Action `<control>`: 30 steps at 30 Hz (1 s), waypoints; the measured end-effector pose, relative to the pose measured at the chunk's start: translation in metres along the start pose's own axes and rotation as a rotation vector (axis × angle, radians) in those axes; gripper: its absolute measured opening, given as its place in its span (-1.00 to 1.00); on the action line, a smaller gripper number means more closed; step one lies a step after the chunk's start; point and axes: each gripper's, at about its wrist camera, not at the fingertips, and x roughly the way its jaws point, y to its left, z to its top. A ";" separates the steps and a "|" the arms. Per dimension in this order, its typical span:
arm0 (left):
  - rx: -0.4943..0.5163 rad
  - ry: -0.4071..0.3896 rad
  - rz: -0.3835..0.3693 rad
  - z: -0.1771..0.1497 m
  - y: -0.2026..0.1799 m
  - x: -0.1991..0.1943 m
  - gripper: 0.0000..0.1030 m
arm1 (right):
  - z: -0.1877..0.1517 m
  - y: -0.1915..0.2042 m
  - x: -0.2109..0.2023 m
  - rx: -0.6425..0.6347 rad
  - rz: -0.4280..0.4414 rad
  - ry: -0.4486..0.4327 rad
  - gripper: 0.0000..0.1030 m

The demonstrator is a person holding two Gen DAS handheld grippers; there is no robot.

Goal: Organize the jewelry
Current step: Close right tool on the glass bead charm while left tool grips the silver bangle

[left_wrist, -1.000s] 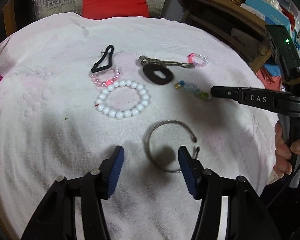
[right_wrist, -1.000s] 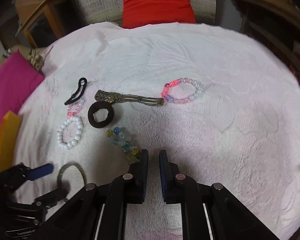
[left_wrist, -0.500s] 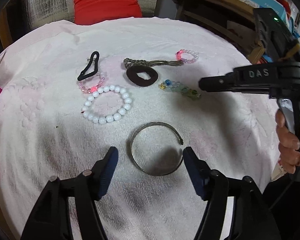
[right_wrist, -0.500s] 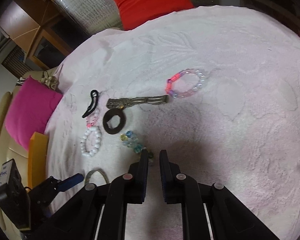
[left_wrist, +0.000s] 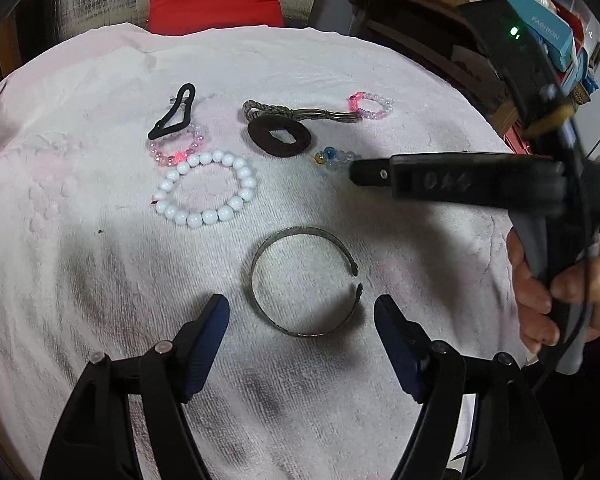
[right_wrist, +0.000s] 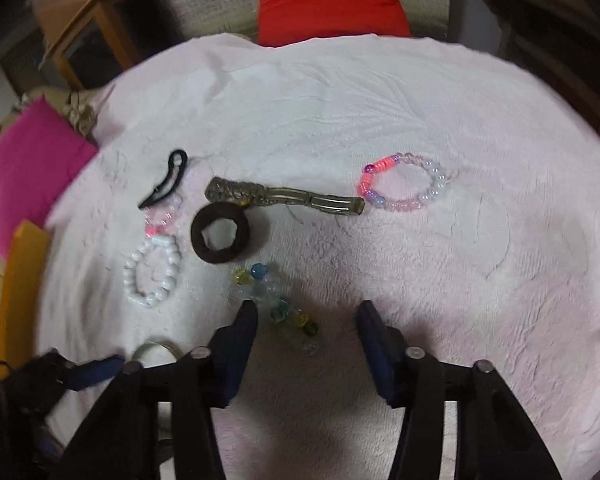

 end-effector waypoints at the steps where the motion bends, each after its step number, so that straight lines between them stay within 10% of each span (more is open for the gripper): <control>1: -0.003 0.000 0.000 0.000 0.000 0.001 0.46 | -0.002 0.005 0.000 -0.034 -0.027 -0.006 -0.28; 4: -0.009 -0.005 0.001 -0.001 0.000 0.000 0.46 | -0.004 0.005 -0.004 -0.043 -0.029 -0.011 -0.63; 9: 0.006 -0.018 0.016 -0.003 -0.004 -0.003 0.44 | -0.006 -0.016 -0.013 0.036 -0.002 -0.016 -0.67; 22: -0.068 -0.039 -0.003 0.002 0.018 -0.009 -0.58 | -0.007 -0.046 -0.017 0.171 0.127 -0.005 -0.82; 30: -0.082 -0.021 -0.035 0.002 0.020 -0.010 -0.32 | -0.006 -0.052 -0.017 0.207 0.162 0.039 -0.81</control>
